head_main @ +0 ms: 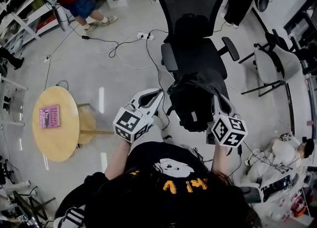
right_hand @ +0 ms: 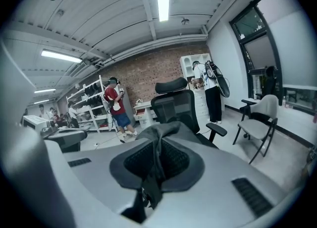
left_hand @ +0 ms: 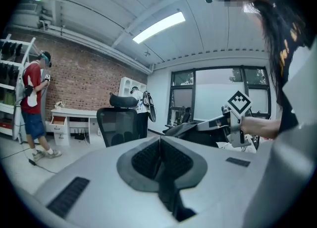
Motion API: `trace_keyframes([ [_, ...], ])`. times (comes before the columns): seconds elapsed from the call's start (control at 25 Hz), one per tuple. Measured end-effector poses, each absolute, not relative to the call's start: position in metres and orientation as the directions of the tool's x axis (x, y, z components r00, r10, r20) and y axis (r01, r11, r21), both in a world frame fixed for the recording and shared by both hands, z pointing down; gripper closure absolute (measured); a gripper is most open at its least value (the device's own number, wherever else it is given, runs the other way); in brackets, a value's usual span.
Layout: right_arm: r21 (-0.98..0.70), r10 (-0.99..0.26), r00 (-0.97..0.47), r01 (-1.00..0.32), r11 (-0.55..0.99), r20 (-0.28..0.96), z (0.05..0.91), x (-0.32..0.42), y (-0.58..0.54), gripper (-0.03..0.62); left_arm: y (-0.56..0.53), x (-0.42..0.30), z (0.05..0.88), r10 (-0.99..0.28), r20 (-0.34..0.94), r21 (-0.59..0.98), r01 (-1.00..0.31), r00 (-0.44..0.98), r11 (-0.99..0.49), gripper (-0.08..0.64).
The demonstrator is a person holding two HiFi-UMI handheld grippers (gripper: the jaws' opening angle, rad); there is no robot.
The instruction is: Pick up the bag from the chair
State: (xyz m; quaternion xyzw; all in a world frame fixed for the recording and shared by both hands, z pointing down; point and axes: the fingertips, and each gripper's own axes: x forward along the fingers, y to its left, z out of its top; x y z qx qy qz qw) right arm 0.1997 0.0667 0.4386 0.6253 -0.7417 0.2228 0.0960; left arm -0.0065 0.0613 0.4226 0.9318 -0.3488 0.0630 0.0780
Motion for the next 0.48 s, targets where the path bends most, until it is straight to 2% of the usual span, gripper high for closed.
trace_keyframes([
  [0.48,-0.222,-0.826,-0.346,-0.936,0.272,0.446,0.453,0.143,0.107,0.566,0.116,-0.032,0.423,-0.706,0.198,0.088,-0.729,0.68,-0.679,0.551],
])
